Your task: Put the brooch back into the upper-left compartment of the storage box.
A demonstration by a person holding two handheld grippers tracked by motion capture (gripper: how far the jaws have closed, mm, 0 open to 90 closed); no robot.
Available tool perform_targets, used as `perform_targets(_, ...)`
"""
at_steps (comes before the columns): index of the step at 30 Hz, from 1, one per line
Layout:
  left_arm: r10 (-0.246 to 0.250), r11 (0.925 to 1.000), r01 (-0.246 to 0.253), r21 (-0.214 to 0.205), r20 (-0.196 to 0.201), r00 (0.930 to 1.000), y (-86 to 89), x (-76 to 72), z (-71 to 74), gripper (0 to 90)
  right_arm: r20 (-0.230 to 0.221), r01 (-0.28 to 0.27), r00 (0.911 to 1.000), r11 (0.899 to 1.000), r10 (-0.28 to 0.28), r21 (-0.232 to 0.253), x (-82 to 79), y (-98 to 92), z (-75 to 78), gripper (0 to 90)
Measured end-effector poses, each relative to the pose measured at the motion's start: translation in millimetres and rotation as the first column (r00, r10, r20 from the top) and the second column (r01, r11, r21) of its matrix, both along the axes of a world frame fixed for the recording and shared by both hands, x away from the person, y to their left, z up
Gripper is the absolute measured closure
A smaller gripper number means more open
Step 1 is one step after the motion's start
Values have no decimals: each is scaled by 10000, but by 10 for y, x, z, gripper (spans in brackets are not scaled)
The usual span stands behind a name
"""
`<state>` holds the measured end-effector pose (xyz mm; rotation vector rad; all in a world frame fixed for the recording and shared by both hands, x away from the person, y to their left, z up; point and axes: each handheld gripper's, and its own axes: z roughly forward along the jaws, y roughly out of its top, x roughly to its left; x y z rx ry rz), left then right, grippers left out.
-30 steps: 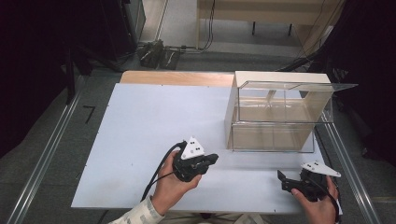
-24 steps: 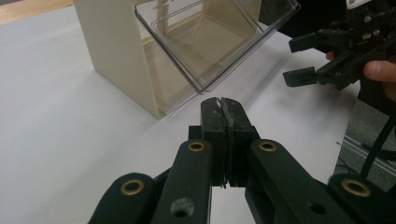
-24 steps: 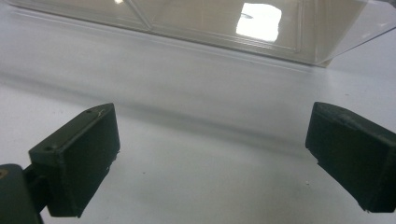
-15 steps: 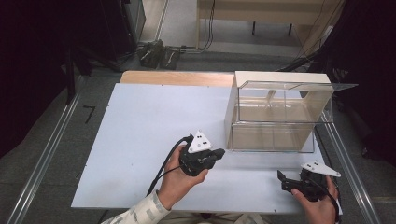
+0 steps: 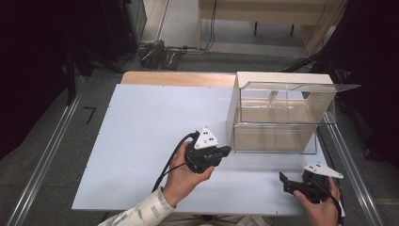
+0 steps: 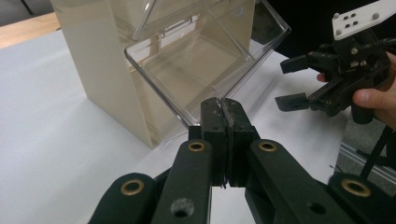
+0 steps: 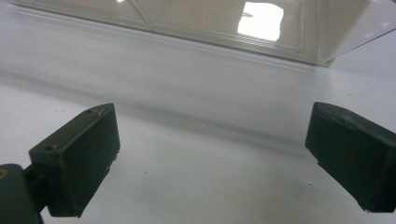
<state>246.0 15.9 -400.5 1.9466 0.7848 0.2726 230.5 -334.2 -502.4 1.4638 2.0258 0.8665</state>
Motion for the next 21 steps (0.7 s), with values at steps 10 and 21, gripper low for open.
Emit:
perform_targets(10,-49,10000,50,-26,153,9999,-83,60,109,900,-28,-5,10000,10000,5,8,-2,8,-3,14)
perform_targets(21,-72,10000,74,-46,276,9996,-164,142,190,900,-48,-14,10000,10000,14,3,-6,10,-2,14)
